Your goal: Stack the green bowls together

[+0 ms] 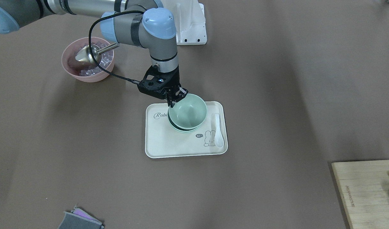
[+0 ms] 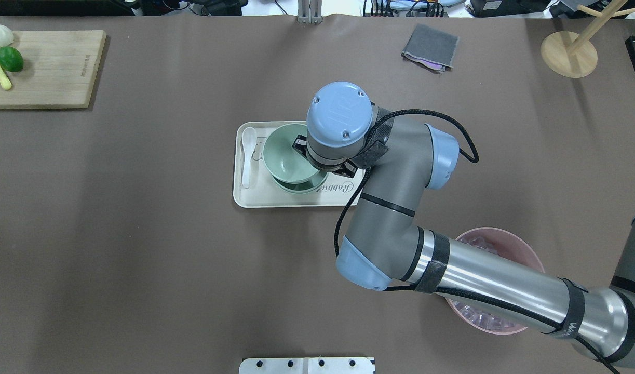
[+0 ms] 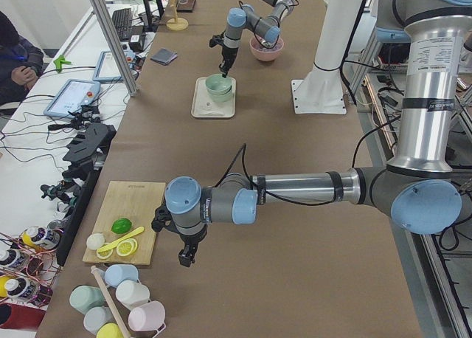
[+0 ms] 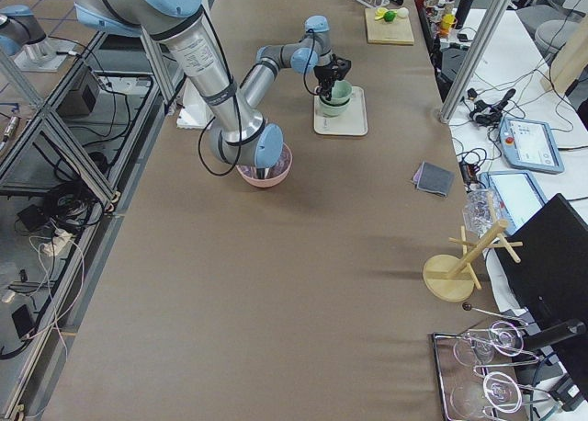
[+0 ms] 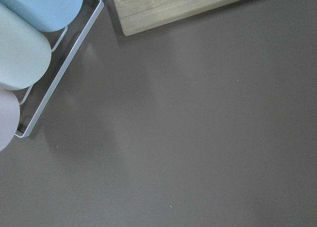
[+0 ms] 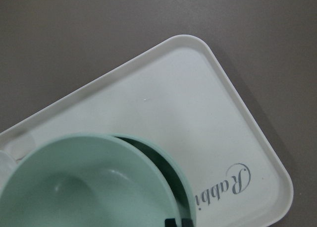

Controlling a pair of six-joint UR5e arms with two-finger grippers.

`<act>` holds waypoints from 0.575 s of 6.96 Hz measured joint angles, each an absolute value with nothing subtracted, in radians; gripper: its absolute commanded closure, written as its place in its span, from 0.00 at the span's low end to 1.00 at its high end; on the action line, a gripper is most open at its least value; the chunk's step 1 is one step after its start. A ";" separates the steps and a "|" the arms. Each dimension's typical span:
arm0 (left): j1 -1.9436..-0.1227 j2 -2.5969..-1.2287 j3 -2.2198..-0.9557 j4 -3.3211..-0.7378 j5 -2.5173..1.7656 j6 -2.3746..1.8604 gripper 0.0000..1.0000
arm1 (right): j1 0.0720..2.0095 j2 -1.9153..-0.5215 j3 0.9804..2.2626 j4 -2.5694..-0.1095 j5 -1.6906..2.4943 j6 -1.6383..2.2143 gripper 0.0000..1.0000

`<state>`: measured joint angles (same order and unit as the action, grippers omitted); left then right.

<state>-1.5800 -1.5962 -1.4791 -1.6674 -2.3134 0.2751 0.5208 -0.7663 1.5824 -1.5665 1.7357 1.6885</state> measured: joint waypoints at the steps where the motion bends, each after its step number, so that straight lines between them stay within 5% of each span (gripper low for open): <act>1: -1.580 -1.594 -1.481 -1.668 -2.315 0.275 0.00 | 0.517 -0.771 1.582 -1.566 1.735 1.689 1.00; 4: -1.579 -1.592 -1.483 -1.669 -2.316 0.275 0.00 | 0.515 -0.785 1.581 -1.566 1.734 1.688 1.00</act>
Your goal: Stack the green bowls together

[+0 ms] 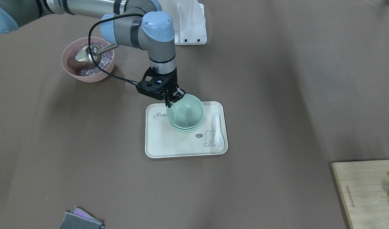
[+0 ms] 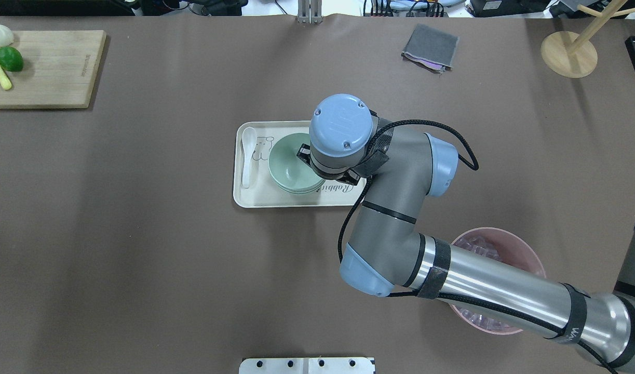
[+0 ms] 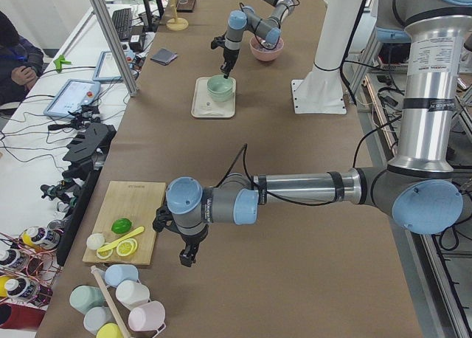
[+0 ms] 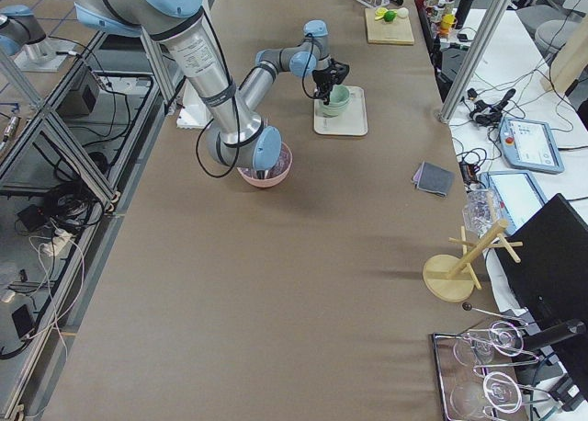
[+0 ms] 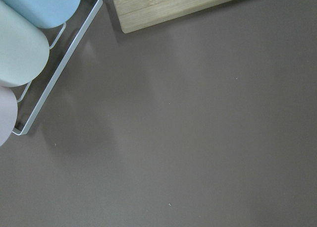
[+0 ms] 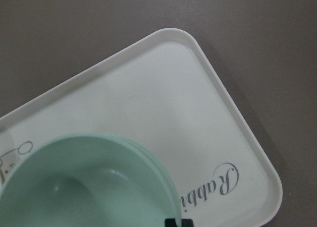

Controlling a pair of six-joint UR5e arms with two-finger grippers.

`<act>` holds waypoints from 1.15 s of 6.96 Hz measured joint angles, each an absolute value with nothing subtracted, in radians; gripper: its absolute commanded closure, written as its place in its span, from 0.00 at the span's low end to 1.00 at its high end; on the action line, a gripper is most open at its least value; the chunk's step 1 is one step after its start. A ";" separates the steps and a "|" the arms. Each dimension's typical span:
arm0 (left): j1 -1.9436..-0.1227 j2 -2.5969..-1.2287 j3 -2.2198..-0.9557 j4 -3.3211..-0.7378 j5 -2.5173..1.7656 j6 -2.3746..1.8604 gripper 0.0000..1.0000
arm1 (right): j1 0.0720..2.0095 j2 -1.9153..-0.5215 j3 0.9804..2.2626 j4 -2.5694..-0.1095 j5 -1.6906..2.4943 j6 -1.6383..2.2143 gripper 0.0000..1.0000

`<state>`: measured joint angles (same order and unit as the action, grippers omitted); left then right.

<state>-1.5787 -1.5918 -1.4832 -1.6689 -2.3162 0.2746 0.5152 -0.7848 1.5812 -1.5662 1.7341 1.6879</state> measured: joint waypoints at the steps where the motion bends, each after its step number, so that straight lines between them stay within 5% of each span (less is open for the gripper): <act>1: -1.579 -1.592 -1.484 -1.669 -2.316 0.275 0.00 | 0.515 -0.786 1.581 -1.566 1.733 1.688 1.00; 4: -1.578 -1.592 -1.485 -1.669 -2.316 0.275 0.00 | 0.514 -0.787 1.581 -1.564 1.732 1.687 0.95; 5: -1.578 -1.592 -1.485 -1.669 -2.316 0.275 0.00 | 0.514 -0.786 1.582 -1.563 1.731 1.684 0.41; 6: -1.578 -1.592 -1.485 -1.669 -2.316 0.275 0.00 | 0.514 -0.787 1.583 -1.558 1.731 1.676 0.00; 8: -1.578 -1.592 -1.482 -1.669 -2.315 0.274 0.00 | 0.515 -0.787 1.589 -1.552 1.714 1.637 0.00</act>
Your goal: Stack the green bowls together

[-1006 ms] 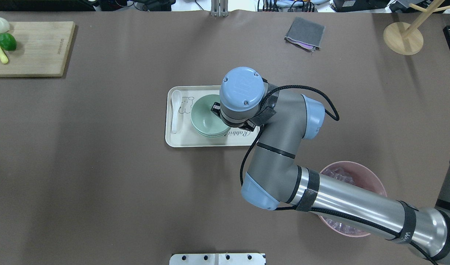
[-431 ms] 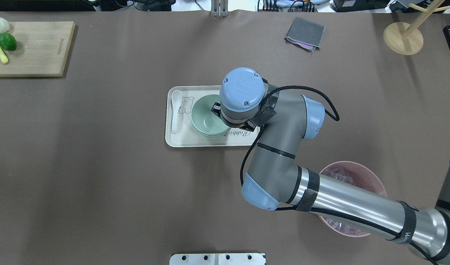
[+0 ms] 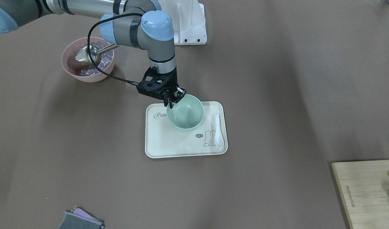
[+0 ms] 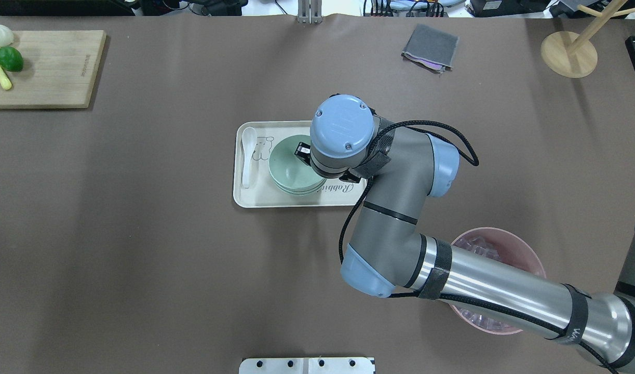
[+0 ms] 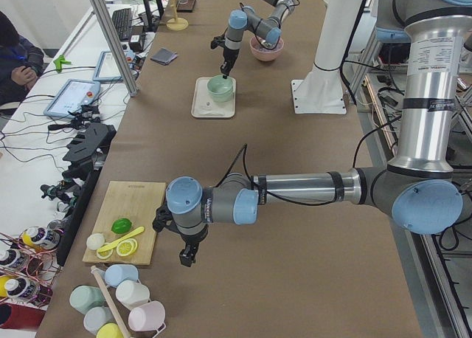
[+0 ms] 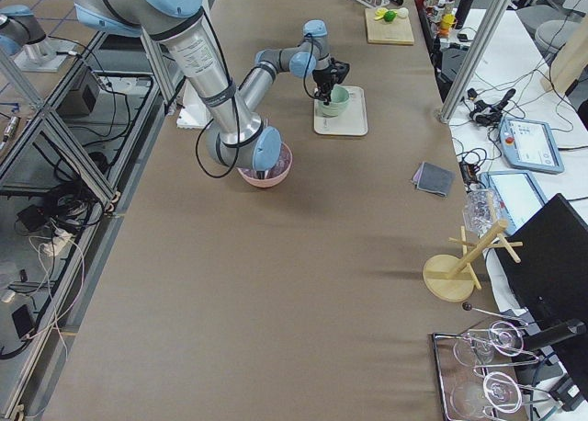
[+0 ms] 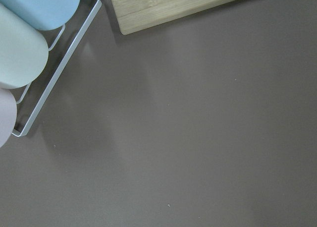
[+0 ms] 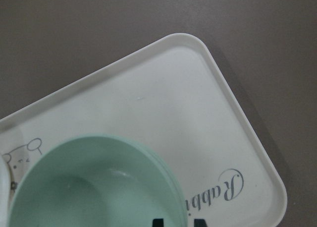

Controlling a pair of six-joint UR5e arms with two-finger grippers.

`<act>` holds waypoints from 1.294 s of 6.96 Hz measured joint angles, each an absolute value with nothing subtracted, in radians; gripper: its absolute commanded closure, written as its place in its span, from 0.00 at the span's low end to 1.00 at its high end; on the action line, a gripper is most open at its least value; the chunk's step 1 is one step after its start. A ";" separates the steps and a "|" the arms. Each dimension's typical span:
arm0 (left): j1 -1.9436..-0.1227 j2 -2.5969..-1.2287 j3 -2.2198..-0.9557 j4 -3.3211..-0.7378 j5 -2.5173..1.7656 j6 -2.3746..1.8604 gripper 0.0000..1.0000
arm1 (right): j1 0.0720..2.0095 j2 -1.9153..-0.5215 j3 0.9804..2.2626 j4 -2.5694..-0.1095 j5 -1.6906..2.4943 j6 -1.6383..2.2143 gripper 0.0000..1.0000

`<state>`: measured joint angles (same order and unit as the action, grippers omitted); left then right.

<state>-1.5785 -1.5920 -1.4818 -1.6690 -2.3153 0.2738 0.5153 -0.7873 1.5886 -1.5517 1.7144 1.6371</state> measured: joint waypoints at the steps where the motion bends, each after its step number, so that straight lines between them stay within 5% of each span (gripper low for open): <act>1: -1.578 -1.591 -1.480 -1.669 -2.315 0.273 0.00 | 0.519 -0.788 1.590 -1.551 1.709 1.626 0.00; 5: -1.578 -1.569 -1.481 -1.670 -2.316 0.271 0.00 | 0.654 -0.853 1.640 -1.564 1.805 1.442 0.00; 9: -1.578 -1.548 -1.496 -1.661 -2.310 0.252 0.00 | 0.974 -1.175 1.769 -1.606 2.023 0.766 0.00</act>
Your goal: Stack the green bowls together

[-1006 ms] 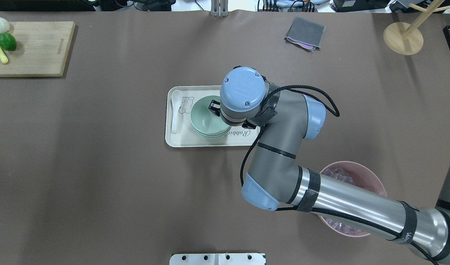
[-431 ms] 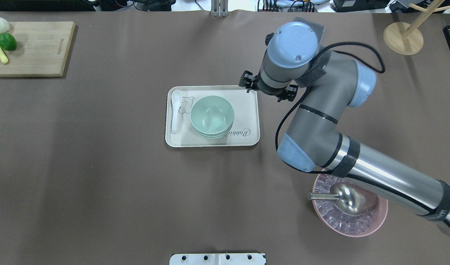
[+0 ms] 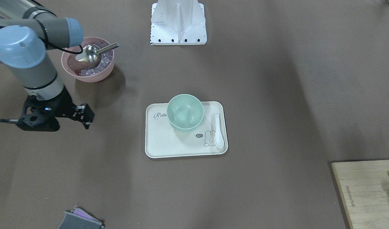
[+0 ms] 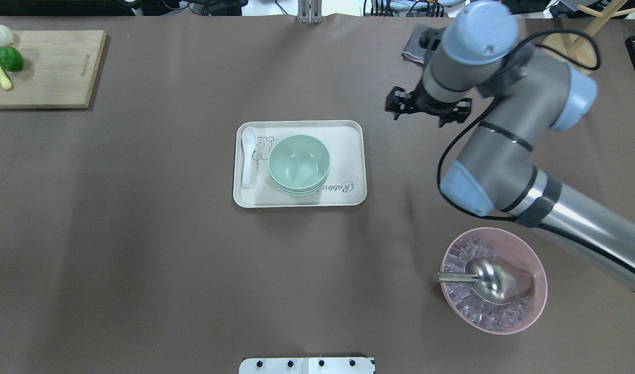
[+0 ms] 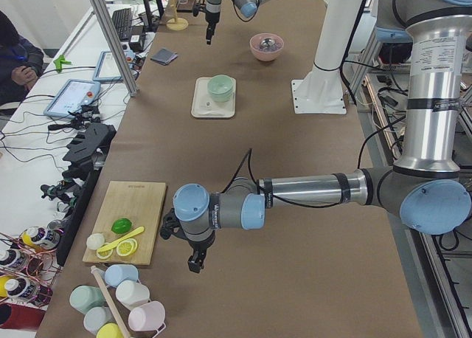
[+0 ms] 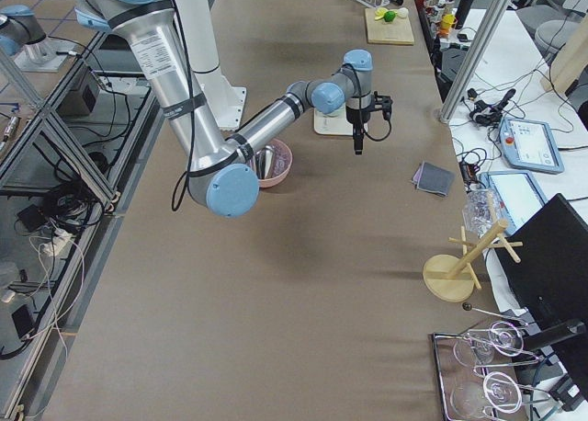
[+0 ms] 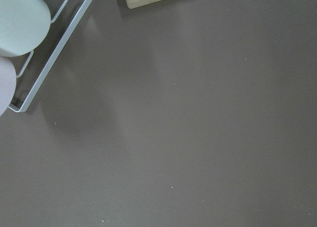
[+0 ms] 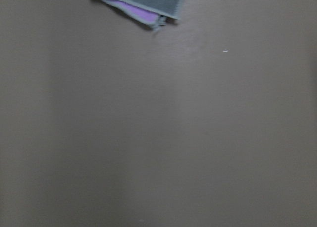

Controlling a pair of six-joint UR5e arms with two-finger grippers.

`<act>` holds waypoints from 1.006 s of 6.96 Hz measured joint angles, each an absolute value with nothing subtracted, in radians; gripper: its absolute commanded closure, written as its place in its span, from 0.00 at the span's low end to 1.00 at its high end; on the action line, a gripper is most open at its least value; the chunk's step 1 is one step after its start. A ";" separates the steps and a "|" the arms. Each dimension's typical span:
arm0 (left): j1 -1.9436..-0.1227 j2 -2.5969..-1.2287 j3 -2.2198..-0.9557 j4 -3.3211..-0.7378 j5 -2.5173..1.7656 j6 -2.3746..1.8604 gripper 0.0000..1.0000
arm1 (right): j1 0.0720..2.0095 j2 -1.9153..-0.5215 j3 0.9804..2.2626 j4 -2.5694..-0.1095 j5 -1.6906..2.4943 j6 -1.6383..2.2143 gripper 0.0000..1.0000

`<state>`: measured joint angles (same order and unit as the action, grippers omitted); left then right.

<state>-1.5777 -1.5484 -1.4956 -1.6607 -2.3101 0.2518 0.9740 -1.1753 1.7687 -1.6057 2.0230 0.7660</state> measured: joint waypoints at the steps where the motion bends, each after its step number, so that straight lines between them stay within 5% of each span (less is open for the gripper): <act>1: -1.578 -1.544 -1.516 -1.657 -2.310 0.232 0.00 | 1.056 -1.261 1.787 -1.610 2.056 0.588 0.00; 7: -1.576 -1.517 -1.715 -1.460 -2.321 0.182 0.00 | 1.498 -1.655 1.720 -1.601 2.191 -0.206 0.00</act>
